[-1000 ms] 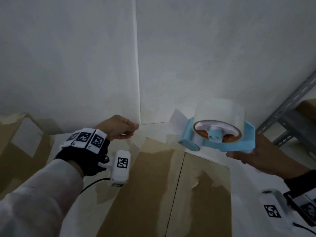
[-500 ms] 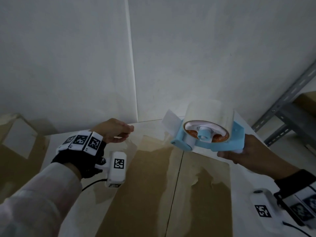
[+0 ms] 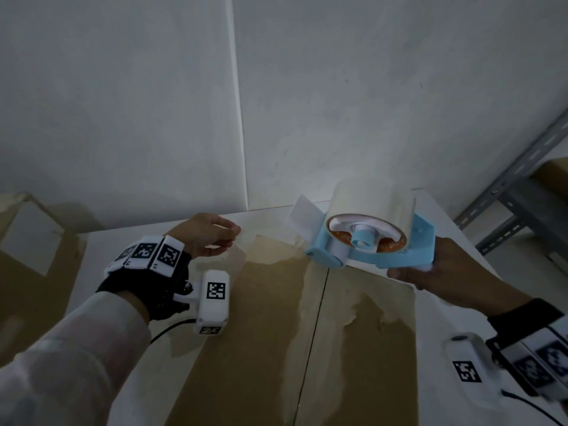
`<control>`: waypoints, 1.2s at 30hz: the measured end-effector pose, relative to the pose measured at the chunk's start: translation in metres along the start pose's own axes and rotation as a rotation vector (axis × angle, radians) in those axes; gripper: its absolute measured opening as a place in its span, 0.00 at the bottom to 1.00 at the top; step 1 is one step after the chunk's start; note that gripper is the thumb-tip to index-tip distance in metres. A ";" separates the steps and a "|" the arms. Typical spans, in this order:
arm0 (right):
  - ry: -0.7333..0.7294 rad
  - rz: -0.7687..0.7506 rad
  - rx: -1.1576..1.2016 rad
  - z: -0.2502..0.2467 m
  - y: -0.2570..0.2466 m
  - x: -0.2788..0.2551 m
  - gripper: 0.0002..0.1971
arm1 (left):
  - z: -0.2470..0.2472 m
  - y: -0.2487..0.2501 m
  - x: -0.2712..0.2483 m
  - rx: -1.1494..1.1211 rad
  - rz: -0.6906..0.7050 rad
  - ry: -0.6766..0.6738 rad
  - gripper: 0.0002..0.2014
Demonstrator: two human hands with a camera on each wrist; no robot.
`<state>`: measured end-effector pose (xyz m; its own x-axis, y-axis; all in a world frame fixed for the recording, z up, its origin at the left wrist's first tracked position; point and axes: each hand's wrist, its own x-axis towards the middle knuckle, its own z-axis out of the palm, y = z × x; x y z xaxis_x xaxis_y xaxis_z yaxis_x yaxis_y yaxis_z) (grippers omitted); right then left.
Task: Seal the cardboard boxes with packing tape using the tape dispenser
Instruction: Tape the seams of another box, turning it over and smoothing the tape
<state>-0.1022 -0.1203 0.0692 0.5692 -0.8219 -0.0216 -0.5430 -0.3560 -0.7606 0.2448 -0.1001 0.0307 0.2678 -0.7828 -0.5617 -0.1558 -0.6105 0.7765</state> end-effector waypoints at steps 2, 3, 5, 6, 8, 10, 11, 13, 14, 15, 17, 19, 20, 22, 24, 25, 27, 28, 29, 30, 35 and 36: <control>-0.006 -0.003 0.000 0.001 0.001 0.001 0.16 | 0.002 -0.002 0.001 0.036 -0.012 -0.008 0.06; -0.005 -0.005 0.002 0.002 0.001 0.002 0.16 | 0.003 -0.003 0.001 0.060 -0.024 -0.020 0.06; -0.004 -0.007 0.004 0.002 0.000 0.002 0.13 | 0.005 -0.003 0.001 0.116 -0.061 -0.064 0.07; -0.007 -0.006 0.003 0.002 0.000 0.002 0.11 | 0.007 -0.002 0.002 0.148 -0.073 -0.087 0.07; -0.005 0.003 0.008 0.002 0.000 0.003 0.10 | 0.009 -0.001 0.004 0.189 -0.086 -0.142 0.07; -0.004 0.007 0.021 0.002 0.000 0.003 0.12 | 0.008 -0.001 0.006 0.166 -0.105 -0.199 0.04; -0.005 -0.004 0.020 0.002 -0.001 0.004 0.14 | 0.006 -0.001 0.006 0.138 -0.111 -0.219 0.03; -0.003 -0.017 0.031 0.002 -0.002 0.004 0.16 | 0.002 -0.003 0.006 0.087 -0.117 -0.248 0.02; -0.005 -0.020 0.037 0.003 -0.003 0.004 0.17 | 0.000 -0.004 0.006 0.078 -0.119 -0.257 0.03; -0.007 -0.023 0.045 0.003 -0.003 0.004 0.17 | -0.002 -0.003 0.005 0.084 -0.119 -0.261 0.04; -0.010 -0.027 0.059 0.004 -0.004 0.005 0.17 | -0.006 -0.002 0.004 0.119 -0.104 -0.239 0.05; -0.011 -0.025 0.067 0.004 -0.003 0.005 0.18 | -0.008 0.000 0.006 0.164 -0.063 -0.193 0.08; -0.012 -0.025 0.066 0.004 -0.002 0.005 0.19 | -0.007 0.001 0.007 0.192 -0.045 -0.182 0.10; -0.014 -0.019 0.057 0.004 -0.001 0.005 0.18 | -0.001 0.001 0.008 0.243 -0.038 -0.202 0.12; -0.015 -0.006 0.066 0.004 0.000 0.005 0.15 | 0.009 0.000 0.010 0.268 -0.039 -0.239 0.14; -0.013 -0.005 0.065 0.004 0.001 0.004 0.14 | 0.013 -0.001 0.012 0.274 -0.036 -0.258 0.15; -0.015 -0.006 0.051 0.004 0.002 0.004 0.13 | 0.016 -0.001 0.014 0.267 -0.033 -0.288 0.16; -0.016 -0.006 0.052 0.004 0.003 0.004 0.12 | 0.016 0.000 0.016 0.263 -0.035 -0.299 0.17; -0.019 -0.008 0.052 0.004 0.004 0.004 0.12 | 0.016 0.000 0.016 0.266 -0.039 -0.310 0.17; -0.022 -0.009 0.052 0.004 0.004 0.006 0.12 | 0.016 0.000 0.016 0.276 -0.043 -0.319 0.17; -0.035 0.001 0.066 0.005 0.009 0.008 0.19 | 0.017 0.003 0.015 0.331 -0.062 -0.332 0.18; -0.039 -0.002 0.070 0.005 0.009 0.008 0.22 | 0.018 0.002 0.014 0.366 -0.077 -0.329 0.17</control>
<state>-0.0998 -0.1276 0.0585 0.5946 -0.8028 -0.0442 -0.4981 -0.3246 -0.8041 0.2314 -0.1146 0.0189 -0.0133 -0.6945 -0.7193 -0.4865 -0.6240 0.6115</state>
